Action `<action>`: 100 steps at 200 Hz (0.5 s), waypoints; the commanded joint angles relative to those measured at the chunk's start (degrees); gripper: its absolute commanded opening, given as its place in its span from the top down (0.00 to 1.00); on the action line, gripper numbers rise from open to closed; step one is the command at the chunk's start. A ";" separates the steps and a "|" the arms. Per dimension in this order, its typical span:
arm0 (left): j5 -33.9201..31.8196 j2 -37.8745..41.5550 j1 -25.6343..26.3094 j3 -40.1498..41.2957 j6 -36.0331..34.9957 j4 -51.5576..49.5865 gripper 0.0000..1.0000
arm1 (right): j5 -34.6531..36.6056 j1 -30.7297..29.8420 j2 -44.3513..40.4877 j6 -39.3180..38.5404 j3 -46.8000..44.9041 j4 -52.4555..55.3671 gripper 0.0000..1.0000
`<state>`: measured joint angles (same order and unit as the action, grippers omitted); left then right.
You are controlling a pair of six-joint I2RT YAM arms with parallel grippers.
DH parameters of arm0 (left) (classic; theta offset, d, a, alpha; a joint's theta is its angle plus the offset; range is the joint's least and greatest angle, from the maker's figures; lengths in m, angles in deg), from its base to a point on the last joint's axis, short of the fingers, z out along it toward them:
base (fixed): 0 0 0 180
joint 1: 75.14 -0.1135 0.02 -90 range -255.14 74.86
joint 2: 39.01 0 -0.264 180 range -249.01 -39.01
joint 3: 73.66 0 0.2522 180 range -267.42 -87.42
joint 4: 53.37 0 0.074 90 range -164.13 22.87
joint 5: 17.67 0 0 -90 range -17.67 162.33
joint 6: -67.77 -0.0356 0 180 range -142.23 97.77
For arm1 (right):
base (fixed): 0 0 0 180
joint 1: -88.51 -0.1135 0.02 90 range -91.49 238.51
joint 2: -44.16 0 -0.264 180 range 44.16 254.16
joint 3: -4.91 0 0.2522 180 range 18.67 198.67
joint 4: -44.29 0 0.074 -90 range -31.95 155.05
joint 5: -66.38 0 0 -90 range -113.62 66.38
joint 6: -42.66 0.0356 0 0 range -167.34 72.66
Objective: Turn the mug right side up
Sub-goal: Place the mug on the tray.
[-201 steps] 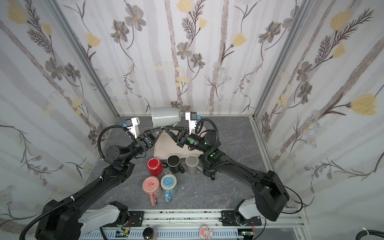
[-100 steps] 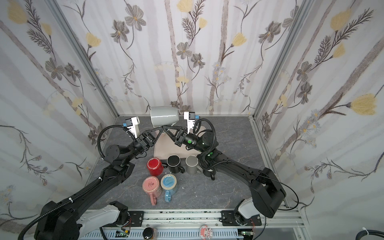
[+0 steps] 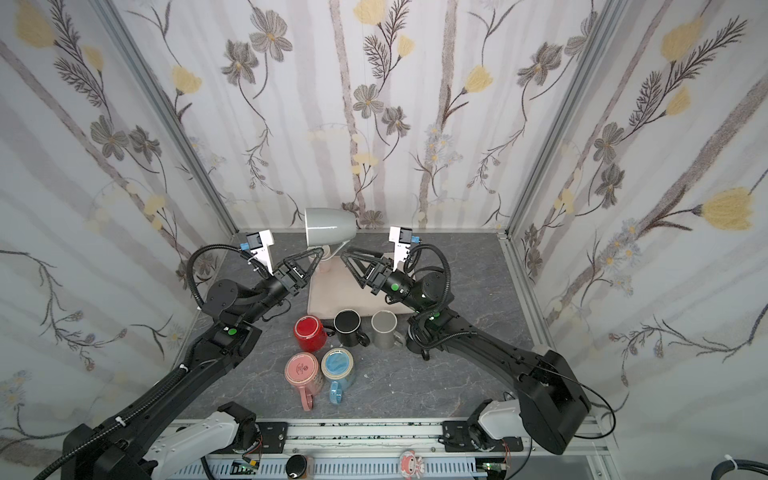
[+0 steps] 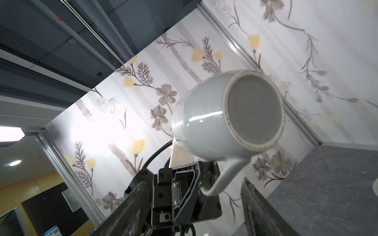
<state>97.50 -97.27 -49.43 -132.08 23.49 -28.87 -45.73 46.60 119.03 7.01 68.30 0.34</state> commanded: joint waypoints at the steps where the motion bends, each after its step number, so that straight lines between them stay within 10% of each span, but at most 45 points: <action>1: -8.12 -1.96 0.08 -4.82 -9.25 -14.84 1.00 | 7.78 0.60 -6.49 -8.47 -2.88 11.15 0.26; 100: -41.84 -37.97 6.99 -30.02 -25.39 -42.11 1.00 | 25.50 2.52 -22.73 -20.33 -9.73 43.34 0.25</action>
<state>65.31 -130.06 -42.41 -157.74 1.74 -69.81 -24.31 48.59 98.79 -10.39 59.40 38.37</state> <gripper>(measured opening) 0.103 0.745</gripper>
